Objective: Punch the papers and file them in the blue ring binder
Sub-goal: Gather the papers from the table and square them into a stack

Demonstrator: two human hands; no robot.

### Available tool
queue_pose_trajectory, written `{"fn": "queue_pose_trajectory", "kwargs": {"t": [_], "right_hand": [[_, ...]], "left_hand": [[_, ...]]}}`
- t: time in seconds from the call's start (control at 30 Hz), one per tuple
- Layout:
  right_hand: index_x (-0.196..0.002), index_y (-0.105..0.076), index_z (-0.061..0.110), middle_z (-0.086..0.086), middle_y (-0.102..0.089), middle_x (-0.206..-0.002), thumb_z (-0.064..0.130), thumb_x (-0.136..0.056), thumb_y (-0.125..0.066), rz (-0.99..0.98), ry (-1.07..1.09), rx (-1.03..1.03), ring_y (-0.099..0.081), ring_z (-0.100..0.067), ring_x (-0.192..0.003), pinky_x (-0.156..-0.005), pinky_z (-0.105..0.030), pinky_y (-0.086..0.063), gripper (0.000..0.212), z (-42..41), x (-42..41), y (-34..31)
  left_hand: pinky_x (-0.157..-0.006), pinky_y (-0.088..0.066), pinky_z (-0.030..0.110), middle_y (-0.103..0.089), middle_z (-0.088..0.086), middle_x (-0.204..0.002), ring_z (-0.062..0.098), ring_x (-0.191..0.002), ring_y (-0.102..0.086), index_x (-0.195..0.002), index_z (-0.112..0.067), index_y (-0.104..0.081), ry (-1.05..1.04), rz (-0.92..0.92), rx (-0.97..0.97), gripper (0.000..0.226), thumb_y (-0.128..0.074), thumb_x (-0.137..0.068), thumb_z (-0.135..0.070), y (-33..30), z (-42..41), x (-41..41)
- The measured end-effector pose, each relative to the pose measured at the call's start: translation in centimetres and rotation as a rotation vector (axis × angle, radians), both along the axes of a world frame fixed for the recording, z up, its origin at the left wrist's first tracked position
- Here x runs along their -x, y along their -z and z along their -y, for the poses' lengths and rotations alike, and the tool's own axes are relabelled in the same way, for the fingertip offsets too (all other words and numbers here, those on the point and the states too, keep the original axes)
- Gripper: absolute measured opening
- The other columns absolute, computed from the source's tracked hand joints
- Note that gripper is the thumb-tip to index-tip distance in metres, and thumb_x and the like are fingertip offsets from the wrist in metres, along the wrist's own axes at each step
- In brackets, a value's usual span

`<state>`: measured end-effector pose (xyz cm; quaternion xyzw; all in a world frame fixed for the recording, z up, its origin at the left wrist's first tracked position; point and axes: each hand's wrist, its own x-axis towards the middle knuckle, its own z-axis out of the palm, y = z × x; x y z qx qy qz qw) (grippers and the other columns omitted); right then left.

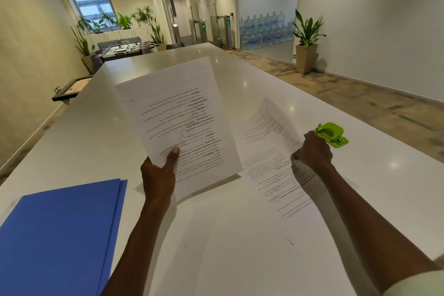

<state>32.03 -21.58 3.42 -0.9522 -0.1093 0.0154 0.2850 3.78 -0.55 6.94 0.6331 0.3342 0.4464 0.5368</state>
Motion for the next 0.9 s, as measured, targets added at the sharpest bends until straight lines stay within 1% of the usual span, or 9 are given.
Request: {"fn": "queue_pose_trajectory", "kwargs": {"t": [0.13,0.23,0.33,0.43,0.6,0.7,0.8,0.83,0.9], "right_hand": [[-0.086,-0.058,0.006,-0.016,-0.065,-0.094,0.021,-0.062,-0.084,0.091,-0.071,-0.073,-0.061,-0.036,-0.088,-0.064,-0.032,-0.04,0.038,0.5,-0.3,-0.6],[-0.074,-0.056,0.004,-0.013,-0.061,-0.079,0.021,-0.061,-0.084,0.192,-0.124,-0.175,-0.06,-0.036,-0.078,-0.058,-0.032,-0.038,0.035,0.7,0.3,-2.1],[-0.074,-0.058,0.002,-0.011,-0.061,-0.074,0.023,-0.062,-0.082,0.267,-0.141,-0.26,-0.056,-0.032,-0.071,-0.056,-0.033,-0.038,0.034,0.8,1.2,-4.9],[-0.081,-0.064,0.007,-0.009,-0.065,-0.081,0.028,-0.064,-0.081,0.29,-0.161,-0.34,-0.059,-0.03,-0.075,-0.061,-0.036,-0.046,0.031,0.6,2.3,-7.9],[-0.105,-0.07,0.015,0.0,-0.072,-0.096,0.015,-0.066,-0.084,-0.011,-0.291,-0.764,-0.07,-0.02,-0.08,-0.066,-0.036,-0.058,0.041,0.3,4.9,-12.5],[-0.106,-0.07,0.014,-0.002,-0.073,-0.099,0.008,-0.067,-0.083,-0.232,-0.373,-0.922,-0.072,-0.021,-0.082,-0.066,-0.036,-0.059,0.041,-0.7,5.6,-13.5],[-0.103,-0.071,0.007,-0.01,-0.075,-0.097,0.006,-0.065,-0.085,-0.386,-0.411,-0.997,-0.074,-0.029,-0.083,-0.076,-0.046,-0.06,0.041,-2.4,5.9,-13.1],[-0.102,-0.071,0.005,-0.011,-0.075,-0.096,0.006,-0.065,-0.084,-0.416,-0.422,-1.009,-0.074,-0.031,-0.083,-0.077,-0.048,-0.059,0.038,-3.0,6.1,-12.8],[-0.098,-0.071,0.003,-0.013,-0.075,-0.095,0.005,-0.069,-0.082,-0.427,-0.426,-1.016,-0.074,-0.03,-0.082,-0.076,-0.045,-0.06,0.031,-4.3,6.8,-11.7]], "left_hand": [[-0.067,-0.055,0.026,-0.061,0.002,-0.11,0.012,-0.086,-0.062,-0.131,-0.016,-0.05,-0.017,-0.029,-0.03,0.039,-0.061,-0.093,-0.02,0.0,-0.1,-0.2],[-0.08,-0.056,0.036,-0.06,0.011,-0.122,0.02,-0.1,-0.06,-0.136,-0.013,-0.046,-0.058,-0.053,-0.033,0.04,-0.055,-0.097,-0.018,0.3,-0.5,-0.3],[-0.084,-0.053,0.036,-0.058,0.015,-0.128,0.028,-0.112,-0.06,-0.14,-0.009,-0.044,-0.116,-0.056,-0.015,0.042,-0.052,-0.099,-0.015,0.5,-1.1,-0.4],[-0.082,-0.05,0.032,-0.058,0.015,-0.129,0.028,-0.112,-0.058,-0.139,-0.008,-0.044,-0.146,-0.055,-0.011,0.04,-0.051,-0.099,-0.013,0.4,-1.5,-0.3],[-0.088,-0.049,0.034,-0.059,0.012,-0.126,0.026,-0.111,-0.059,-0.136,-0.009,-0.047,-0.121,-0.041,0.063,0.039,-0.053,-0.098,-0.013,0.3,-1.8,-0.3],[-0.095,-0.043,0.029,-0.059,0.004,-0.124,0.021,-0.112,-0.057,-0.136,-0.008,-0.049,-0.072,0.013,0.136,0.04,-0.055,-0.097,-0.012,0.2,-1.4,-0.7],[-0.105,-0.042,0.036,-0.061,0.006,-0.128,0.025,-0.119,-0.057,-0.137,-0.008,-0.05,0.065,0.059,0.243,0.043,-0.059,-0.095,-0.009,-0.3,-0.9,-1.1],[-0.102,-0.046,0.039,-0.064,0.008,-0.124,0.026,-0.116,-0.06,-0.134,-0.008,-0.054,0.126,0.057,0.269,0.04,-0.059,-0.094,-0.007,-0.5,-0.8,-1.2],[-0.083,-0.056,0.037,-0.072,0.01,-0.11,0.027,-0.101,-0.068,-0.123,-0.009,-0.063,0.253,0.022,0.314,0.029,-0.06,-0.094,-0.006,-1.3,-0.2,-1.1]]}}
